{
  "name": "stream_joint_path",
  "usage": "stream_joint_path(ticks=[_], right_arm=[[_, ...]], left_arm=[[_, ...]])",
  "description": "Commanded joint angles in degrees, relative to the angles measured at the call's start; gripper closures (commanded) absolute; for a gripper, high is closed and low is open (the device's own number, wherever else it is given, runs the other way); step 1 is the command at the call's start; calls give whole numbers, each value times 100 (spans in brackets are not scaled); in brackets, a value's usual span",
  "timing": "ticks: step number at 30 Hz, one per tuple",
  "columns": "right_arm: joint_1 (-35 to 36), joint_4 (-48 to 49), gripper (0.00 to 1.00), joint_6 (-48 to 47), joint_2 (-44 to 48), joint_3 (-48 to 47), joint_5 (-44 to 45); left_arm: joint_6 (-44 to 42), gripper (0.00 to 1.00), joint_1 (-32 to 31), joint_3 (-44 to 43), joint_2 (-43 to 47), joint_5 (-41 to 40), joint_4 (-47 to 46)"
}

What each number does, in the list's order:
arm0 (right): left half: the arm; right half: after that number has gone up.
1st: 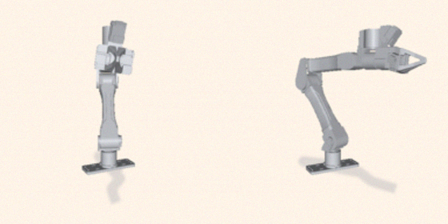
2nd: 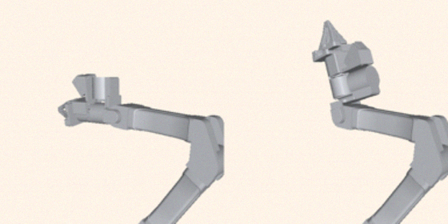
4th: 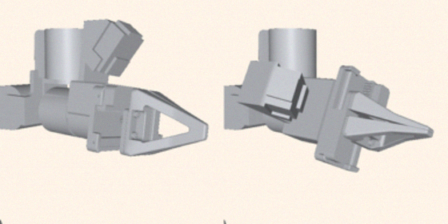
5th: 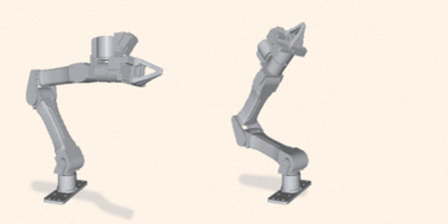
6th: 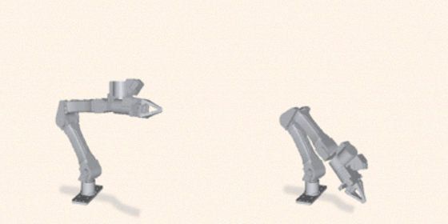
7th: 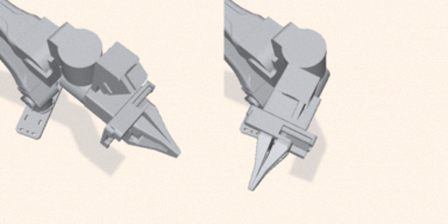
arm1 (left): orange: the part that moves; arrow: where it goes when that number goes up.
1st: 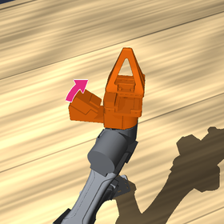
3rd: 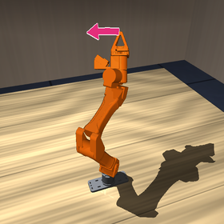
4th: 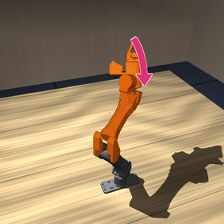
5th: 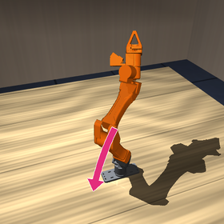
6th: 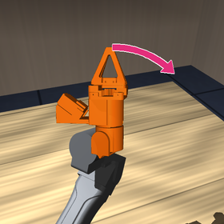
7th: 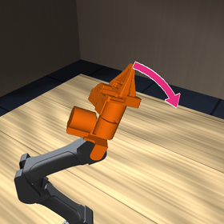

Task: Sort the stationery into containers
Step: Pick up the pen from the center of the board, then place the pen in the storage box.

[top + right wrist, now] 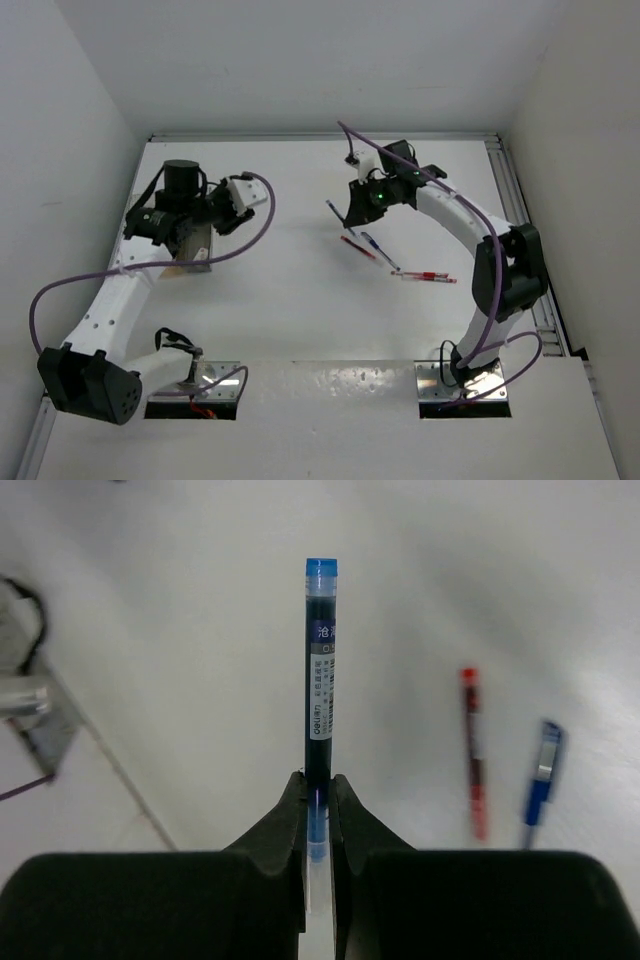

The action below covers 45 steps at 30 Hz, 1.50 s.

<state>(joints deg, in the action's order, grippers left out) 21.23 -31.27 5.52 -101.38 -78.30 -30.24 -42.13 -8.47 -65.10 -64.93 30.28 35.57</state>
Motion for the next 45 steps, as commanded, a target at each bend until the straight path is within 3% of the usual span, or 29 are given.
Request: stream_joint_path(ticks=[1,9,20,30,45], right_arm=[[284,-125,100,581,57,-89,-1228],[548,235,100,1276,40,87,-1766],[811,-19,100,1426,-162,-88,-2416],[1014,-310,100,1399,-408,-378,-2838],[1269,-846,100,1109,-532,-757,-3093]], left_arm=[[-770,55,-574,112,77,127,1],[-533,59,-1691,146,15,-294,37],[-1043,60,-2571,191,-178,-383,363],[-1772,57,-2967,138,-275,-383,688],[-2097,56,-3310,331,-381,-918,521]])
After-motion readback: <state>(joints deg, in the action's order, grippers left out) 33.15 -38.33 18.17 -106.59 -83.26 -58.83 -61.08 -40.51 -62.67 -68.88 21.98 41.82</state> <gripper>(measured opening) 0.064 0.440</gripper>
